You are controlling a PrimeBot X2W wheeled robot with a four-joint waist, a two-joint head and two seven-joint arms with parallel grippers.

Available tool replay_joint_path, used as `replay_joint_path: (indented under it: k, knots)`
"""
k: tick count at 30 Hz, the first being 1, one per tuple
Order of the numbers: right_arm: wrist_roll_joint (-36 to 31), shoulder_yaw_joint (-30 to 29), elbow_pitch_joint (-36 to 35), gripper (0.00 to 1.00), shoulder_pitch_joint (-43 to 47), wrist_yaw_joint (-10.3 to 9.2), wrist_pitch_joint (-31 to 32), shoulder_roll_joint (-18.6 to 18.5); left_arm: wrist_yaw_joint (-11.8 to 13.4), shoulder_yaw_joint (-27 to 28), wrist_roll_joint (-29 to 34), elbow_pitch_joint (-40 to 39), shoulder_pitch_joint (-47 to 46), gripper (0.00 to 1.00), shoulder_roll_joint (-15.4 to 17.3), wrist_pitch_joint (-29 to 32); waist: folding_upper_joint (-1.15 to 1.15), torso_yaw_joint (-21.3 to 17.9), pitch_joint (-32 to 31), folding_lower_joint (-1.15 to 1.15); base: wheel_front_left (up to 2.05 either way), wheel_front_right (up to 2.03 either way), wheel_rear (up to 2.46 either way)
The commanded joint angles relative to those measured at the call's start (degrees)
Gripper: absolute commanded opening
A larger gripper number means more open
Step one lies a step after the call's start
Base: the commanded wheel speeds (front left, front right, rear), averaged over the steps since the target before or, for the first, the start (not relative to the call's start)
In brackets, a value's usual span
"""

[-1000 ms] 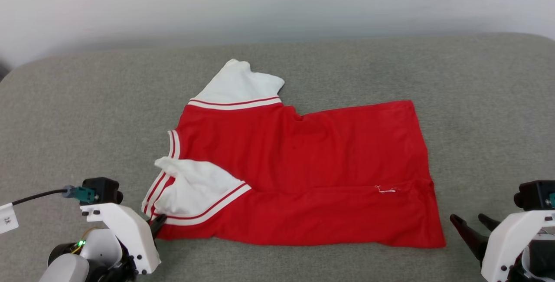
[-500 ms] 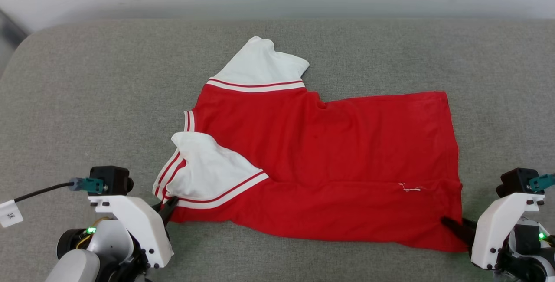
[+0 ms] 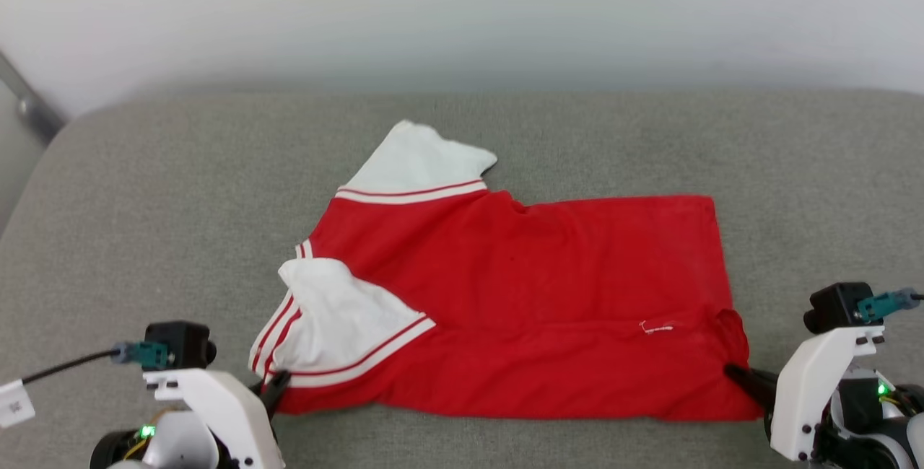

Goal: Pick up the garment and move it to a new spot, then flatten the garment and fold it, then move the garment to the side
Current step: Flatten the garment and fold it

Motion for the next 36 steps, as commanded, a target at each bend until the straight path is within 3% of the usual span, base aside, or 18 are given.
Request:
replay_joint_path:
  k: [1,11,15,16,17,18,19,24,31,36]
  knots:
    - [0.2,0.48,-0.98,0.0,1.52,-0.02,0.07,-0.51,0.77,0.15,0.42,-0.63,1.99,0.0,0.27,-0.45,0.0,-0.47,-3.55,-0.01,0.0,0.0,0.0]
    - [-0.17,-1.33,-5.05,0.0,8.36,-0.02,2.41,-0.02,4.47,0.76,-0.36,-5.34,11.1,0.0,1.37,1.0,0.0,-0.36,-8.5,-0.01,0.0,0.0,0.0]
    - [-1.1,-2.55,-4.13,0.0,10.32,-0.02,2.1,1.25,4.84,0.5,-2.32,-3.51,13.02,0.0,-0.14,1.31,0.0,-0.41,-8.42,-0.01,0.0,0.0,0.0]
    - [-1.25,-2.84,-3.81,0.0,10.6,-0.02,1.62,1.63,4.45,0.31,-2.63,-2.85,13.15,0.09,-0.43,1.48,0.0,-0.44,-8.23,-0.01,0.0,0.0,0.0]
    - [-1.4,-2.83,-3.39,0.1,10.79,-0.02,0.99,1.85,4.18,0.35,-2.82,-2.03,12.75,0.4,-0.89,0.9,0.0,-0.42,-8.02,-0.01,0.0,0.0,0.0]
    - [-1.57,-2.77,-2.98,0.92,10.9,-0.02,0.07,2.06,3.8,0.18,-2.86,-1.1,12.09,1.0,-1.23,0.54,0.0,-0.38,-7.82,-0.01,0.0,0.0,0.0]
    - [-1.67,-2.85,-2.55,1.0,10.87,-0.02,-1.12,2.34,3.47,-0.03,-2.98,-0.23,11.41,1.0,-1.57,0.37,0.0,-0.4,-7.59,-0.01,0.0,0.0,0.0]
    - [-4.17,-2.15,-3.28,1.0,9.72,-0.02,-8.86,1.96,3.22,1.04,-1.52,2.8,8.59,1.0,-2.56,-3.83,0.0,-1.22,-6.84,-0.01,0.0,0.0,0.0]
    - [-11.32,-4.65,-6.71,1.0,8.32,-0.02,-22.29,4.76,4.15,3.24,2.45,3.63,3.33,1.0,-3.28,-12.61,0.0,-3.49,-6.2,-0.01,0.0,0.0,0.0]
    - [-14.85,-5.5,-10.24,1.0,6.33,-0.02,-27.61,6.77,3.85,3.87,5.07,4.39,-2.72,1.0,-3.36,-17.04,0.0,-5.7,-3.49,-0.01,0.0,0.0,0.0]
